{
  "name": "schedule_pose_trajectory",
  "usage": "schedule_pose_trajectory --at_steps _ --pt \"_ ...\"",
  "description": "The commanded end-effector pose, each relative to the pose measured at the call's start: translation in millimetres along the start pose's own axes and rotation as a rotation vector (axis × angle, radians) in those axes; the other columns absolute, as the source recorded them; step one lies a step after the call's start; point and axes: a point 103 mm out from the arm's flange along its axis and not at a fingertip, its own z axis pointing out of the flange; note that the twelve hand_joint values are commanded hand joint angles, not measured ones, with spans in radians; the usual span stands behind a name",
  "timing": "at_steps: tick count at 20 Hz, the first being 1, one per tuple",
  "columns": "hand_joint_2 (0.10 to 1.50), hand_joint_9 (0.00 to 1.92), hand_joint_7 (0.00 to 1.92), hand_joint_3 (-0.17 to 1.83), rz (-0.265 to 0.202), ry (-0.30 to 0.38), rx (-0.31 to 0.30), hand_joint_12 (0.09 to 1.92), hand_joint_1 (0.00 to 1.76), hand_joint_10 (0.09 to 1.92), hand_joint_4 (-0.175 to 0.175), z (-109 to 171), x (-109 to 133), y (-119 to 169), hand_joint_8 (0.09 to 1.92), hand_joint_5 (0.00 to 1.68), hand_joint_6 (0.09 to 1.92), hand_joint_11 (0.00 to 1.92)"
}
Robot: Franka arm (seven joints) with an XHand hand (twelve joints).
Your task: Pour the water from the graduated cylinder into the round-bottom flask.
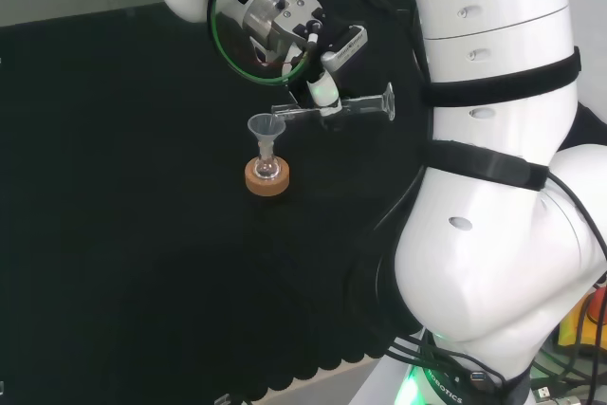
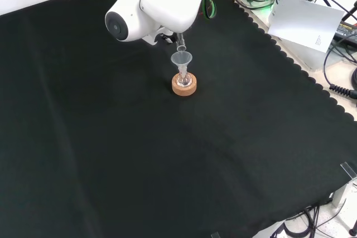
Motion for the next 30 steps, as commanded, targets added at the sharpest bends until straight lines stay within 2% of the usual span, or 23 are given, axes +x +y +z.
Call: schedule_pose_trajectory --at_steps 1,12,19,30 --pt "1.04 1.52 1.23 -0.01 0.027 -0.024 0.013 0.73 1.26 0.09 0.029 -2.8 1.7 -3.6 0.63 1.11 0.8 1.29" --pt "1.04 1.52 1.23 -0.01 0.03 -0.033 0.029 0.73 1.26 0.09 0.03 -5.8 7.7 -6.5 0.63 1.11 0.8 1.29" --pt "1.04 1.52 1.23 -0.01 0.008 -0.03 0.003 0.73 1.26 0.09 0.03 -0.8 7.1 -4.4 0.63 1.11 0.8 1.3" --pt "1.04 1.52 1.23 -0.01 -0.061 -0.001 -0.068 0.73 1.26 0.09 0.032 4.2 4.0 -9.3 0.62 1.11 0.8 1.29"
